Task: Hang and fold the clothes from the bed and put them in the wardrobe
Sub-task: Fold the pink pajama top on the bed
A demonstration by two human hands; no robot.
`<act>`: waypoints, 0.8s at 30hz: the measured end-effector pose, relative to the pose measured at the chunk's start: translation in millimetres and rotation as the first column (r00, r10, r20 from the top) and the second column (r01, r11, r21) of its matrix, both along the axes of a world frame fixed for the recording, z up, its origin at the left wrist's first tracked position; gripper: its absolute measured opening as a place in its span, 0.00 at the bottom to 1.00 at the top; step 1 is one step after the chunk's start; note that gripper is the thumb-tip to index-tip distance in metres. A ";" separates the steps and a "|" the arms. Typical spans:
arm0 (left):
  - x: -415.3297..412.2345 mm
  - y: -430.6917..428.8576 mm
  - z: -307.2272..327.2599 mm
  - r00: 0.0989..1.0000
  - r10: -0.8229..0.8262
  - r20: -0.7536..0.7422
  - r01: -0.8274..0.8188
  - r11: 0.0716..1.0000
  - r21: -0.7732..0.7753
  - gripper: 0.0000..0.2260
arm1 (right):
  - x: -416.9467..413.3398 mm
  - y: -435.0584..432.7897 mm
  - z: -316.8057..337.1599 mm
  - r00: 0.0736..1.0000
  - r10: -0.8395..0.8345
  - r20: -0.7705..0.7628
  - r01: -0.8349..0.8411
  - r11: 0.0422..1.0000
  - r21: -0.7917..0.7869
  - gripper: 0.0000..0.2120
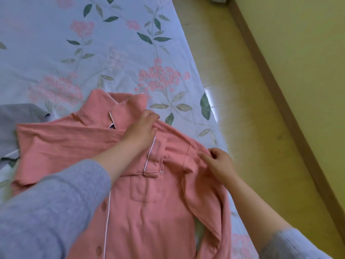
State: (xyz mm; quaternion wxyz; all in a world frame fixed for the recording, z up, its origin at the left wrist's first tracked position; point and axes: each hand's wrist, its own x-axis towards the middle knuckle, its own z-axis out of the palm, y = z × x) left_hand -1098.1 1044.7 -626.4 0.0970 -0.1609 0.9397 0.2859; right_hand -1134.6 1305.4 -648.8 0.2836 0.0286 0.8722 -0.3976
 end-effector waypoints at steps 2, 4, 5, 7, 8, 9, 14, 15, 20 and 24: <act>-15.7 -7.2 -7.0 0.993 -0.104 0.063 0.108 0.993 -0.055 0.22 | -6.7 -17.1 -5.4 0.999 0.013 -0.036 -0.013 1.000 0.005 0.12; -28.2 -10.2 -14.2 0.960 -0.211 0.185 0.235 0.964 -0.122 0.23 | -10.8 -26.9 -11.9 0.999 0.004 -0.051 -0.005 1.000 -0.010 0.12; -32.5 -10.5 -17.3 0.945 -0.236 0.228 0.274 0.950 -0.152 0.22 | -13.4 -28.7 -15.6 0.997 -0.007 -0.075 0.006 1.000 -0.016 0.11; -41.9 -11.8 -20.5 0.945 -0.235 0.227 0.281 0.939 -0.197 0.15 | -24.2 -28.7 -19.7 0.983 -0.053 -0.174 0.052 0.999 -0.010 0.09; -48.7 -14.2 -19.3 0.957 -0.214 0.194 0.253 0.946 -0.204 0.11 | -33.4 -28.7 -19.1 0.969 -0.082 -0.232 0.082 0.997 -0.008 0.08; -57.1 -18.3 -17.8 0.972 -0.179 0.151 0.208 0.956 -0.208 0.08 | -44.5 -29.9 -17.7 0.954 -0.092 -0.284 0.095 0.995 -0.003 0.07; -82.0 -26.7 -20.8 0.987 -0.129 0.092 0.152 0.934 -0.325 0.09 | -73.7 -41.2 -26.0 0.928 0.035 -0.372 0.013 0.992 0.124 0.08; -81.1 -23.3 -25.2 0.985 -0.137 0.110 0.166 0.929 -0.330 0.09 | -71.8 -42.2 -31.0 0.927 0.043 -0.372 0.014 0.989 0.150 0.09; -74.5 -18.7 -35.4 0.999 -0.017 0.038 0.026 0.966 -0.255 0.09 | -65.4 -45.8 -41.2 0.936 -0.011 -0.353 0.062 0.989 0.135 0.10; -53.1 -2.3 -36.4 0.998 0.014 -0.054 -0.020 0.992 -0.127 0.13 | -40.7 -21.4 -44.2 0.980 -0.074 -0.182 0.085 0.995 0.054 0.07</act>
